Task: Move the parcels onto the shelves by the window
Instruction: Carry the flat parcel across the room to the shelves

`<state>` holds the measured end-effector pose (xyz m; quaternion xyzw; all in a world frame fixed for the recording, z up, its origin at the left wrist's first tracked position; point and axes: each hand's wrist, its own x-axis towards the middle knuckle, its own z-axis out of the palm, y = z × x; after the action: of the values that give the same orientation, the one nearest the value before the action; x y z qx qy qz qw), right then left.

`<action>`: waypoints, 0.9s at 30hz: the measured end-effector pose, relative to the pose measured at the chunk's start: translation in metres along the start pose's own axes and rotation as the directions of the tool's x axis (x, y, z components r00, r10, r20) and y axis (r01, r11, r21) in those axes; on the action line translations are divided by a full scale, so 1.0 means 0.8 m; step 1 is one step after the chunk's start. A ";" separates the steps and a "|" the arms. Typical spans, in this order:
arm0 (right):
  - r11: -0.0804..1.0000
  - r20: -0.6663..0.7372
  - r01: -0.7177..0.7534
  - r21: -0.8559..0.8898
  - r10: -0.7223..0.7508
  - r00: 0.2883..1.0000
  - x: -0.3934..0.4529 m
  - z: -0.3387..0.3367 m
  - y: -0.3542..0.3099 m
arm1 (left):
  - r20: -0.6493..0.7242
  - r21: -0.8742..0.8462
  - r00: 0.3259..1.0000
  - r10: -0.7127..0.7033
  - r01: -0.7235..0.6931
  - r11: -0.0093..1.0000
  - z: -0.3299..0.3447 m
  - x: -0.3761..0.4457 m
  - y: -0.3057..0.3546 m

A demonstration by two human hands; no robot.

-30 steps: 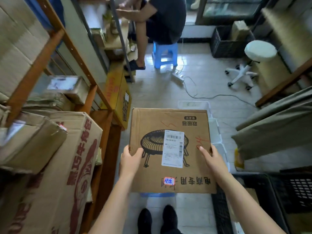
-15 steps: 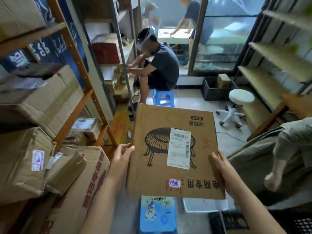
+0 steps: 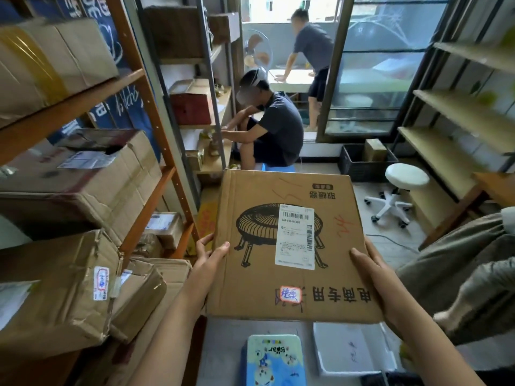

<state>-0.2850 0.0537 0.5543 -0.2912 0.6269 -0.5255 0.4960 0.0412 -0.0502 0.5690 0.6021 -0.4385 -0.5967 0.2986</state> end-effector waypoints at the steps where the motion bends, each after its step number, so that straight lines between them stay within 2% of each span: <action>1: 1.000 0.000 0.014 0.009 -0.014 1.000 0.001 0.008 -0.001 | 0.012 0.005 1.000 0.020 -0.020 1.000 -0.005 0.002 0.004; 12: 0.999 0.027 0.044 0.010 -0.044 0.999 0.023 0.053 -0.032 | 0.070 -0.023 0.993 0.098 -0.097 0.995 -0.044 0.045 0.026; 17: 0.998 0.006 0.056 -0.003 -0.056 0.998 0.054 0.066 -0.049 | 0.098 -0.012 0.989 0.109 -0.109 0.994 -0.046 0.095 0.040; 22: 0.998 -0.063 0.052 0.029 -0.050 0.997 0.114 0.066 -0.057 | 0.150 -0.054 0.984 0.095 -0.088 0.995 -0.029 0.157 0.070; 27: 0.995 -0.052 0.058 0.083 -0.054 0.997 0.211 0.058 -0.067 | 0.148 -0.099 0.982 0.121 -0.108 0.989 0.007 0.236 0.114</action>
<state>-0.3071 -0.1280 0.5543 -0.2745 0.6077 -0.5723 0.4773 0.0015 -0.2559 0.5627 0.5141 -0.4667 -0.6422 0.3248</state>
